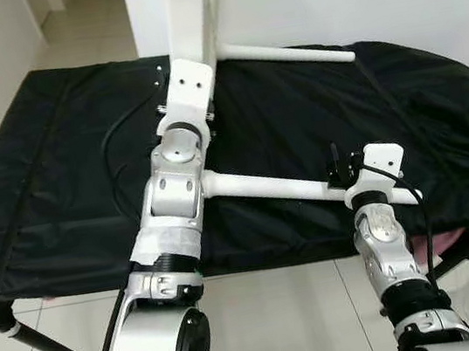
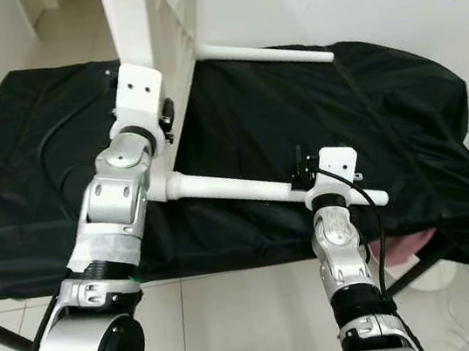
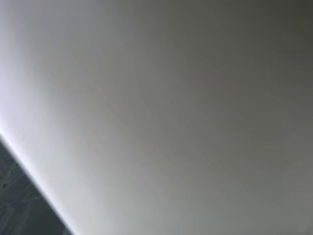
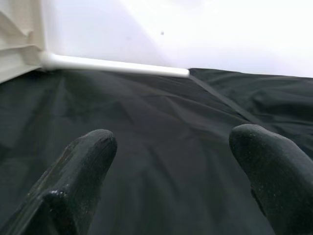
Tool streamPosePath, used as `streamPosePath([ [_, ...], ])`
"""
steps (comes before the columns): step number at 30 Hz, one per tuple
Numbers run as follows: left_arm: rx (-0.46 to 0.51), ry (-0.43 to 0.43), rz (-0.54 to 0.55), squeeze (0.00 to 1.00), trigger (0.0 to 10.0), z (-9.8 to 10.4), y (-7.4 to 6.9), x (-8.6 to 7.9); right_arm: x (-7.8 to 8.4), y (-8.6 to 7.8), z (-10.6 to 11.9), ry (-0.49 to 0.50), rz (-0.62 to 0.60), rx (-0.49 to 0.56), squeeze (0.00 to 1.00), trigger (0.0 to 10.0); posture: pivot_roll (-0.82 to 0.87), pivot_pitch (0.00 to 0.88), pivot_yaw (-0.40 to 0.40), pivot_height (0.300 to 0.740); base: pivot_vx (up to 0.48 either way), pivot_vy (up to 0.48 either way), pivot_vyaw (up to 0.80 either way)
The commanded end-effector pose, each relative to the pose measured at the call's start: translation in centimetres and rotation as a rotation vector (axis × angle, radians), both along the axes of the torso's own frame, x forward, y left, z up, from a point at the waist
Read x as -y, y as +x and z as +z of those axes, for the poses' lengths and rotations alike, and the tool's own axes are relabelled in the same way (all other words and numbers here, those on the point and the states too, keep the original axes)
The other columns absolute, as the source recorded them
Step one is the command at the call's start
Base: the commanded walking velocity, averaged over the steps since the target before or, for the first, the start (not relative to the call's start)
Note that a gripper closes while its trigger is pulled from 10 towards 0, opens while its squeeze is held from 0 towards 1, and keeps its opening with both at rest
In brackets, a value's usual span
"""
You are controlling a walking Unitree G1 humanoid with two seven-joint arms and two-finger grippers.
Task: Building children table
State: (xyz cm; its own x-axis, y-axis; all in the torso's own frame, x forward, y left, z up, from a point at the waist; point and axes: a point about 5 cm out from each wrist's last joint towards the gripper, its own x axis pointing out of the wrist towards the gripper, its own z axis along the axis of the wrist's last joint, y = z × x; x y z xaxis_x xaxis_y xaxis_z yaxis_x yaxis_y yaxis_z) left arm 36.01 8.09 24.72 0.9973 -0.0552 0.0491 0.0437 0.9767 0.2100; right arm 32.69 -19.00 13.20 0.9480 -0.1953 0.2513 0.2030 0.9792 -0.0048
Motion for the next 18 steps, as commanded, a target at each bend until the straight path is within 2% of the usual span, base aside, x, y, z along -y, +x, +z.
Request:
streamPosePath([
  [1,0.124,-0.121,0.544,0.00,0.0,-0.2,-2.5,-1.3,0.5,-0.2,-0.5,-0.011,-0.017,-0.021,0.00,10.0,-0.04,0.000,-0.029,0.740,0.000,0.000,0.00],
  [5,0.132,-0.108,0.588,0.00,0.0,-0.4,-3.4,-2.9,0.7,-0.1,-0.5,-0.019,-0.016,-0.026,0.00,10.0,-0.03,0.000,-0.037,0.740,0.000,0.000,0.00],
  [10,0.136,-0.113,0.599,0.00,0.0,-0.6,-3.7,-3.7,0.6,0.0,-0.5,-0.023,-0.009,-0.031,0.00,10.0,-0.03,0.000,-0.048,0.740,0.000,0.000,0.00],
  [11,0.141,-0.100,0.601,0.00,0.0,-1.0,-3.9,-4.4,0.5,0.1,-0.5,-0.029,-0.002,-0.033,0.00,10.0,-0.03,0.000,-0.048,0.740,0.000,0.000,0.00],
  [18,0.149,-0.075,0.627,0.00,0.0,-1.2,-4.6,-6.0,0.7,0.0,-0.5,-0.037,-0.002,-0.036,0.00,10.0,-0.03,0.000,-0.046,0.740,0.000,0.000,0.00],
])
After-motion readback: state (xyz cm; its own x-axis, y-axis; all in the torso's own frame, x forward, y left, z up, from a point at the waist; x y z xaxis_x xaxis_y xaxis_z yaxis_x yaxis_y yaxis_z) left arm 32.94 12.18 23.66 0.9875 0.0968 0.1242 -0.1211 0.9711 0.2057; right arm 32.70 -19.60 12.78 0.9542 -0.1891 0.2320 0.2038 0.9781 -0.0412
